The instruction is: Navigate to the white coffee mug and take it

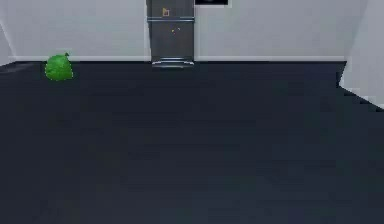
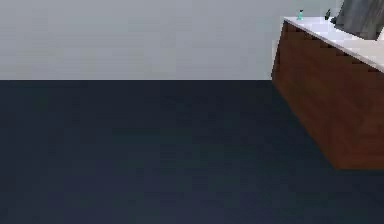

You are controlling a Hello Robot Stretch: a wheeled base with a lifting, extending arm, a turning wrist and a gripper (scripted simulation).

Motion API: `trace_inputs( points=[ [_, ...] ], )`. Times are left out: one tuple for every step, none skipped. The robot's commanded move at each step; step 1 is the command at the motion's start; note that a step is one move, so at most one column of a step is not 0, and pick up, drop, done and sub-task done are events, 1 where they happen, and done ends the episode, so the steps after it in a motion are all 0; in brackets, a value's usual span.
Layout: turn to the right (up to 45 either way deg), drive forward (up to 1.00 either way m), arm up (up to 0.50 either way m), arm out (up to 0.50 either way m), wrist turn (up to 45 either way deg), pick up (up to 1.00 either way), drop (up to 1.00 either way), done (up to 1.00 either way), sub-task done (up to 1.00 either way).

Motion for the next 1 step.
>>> trace_inputs(
  points=[
    [-45.0, 0.0, 0.0, 0.0, 0.0, 0.0, 0.0, 0.0, 0.0]
  ],
)
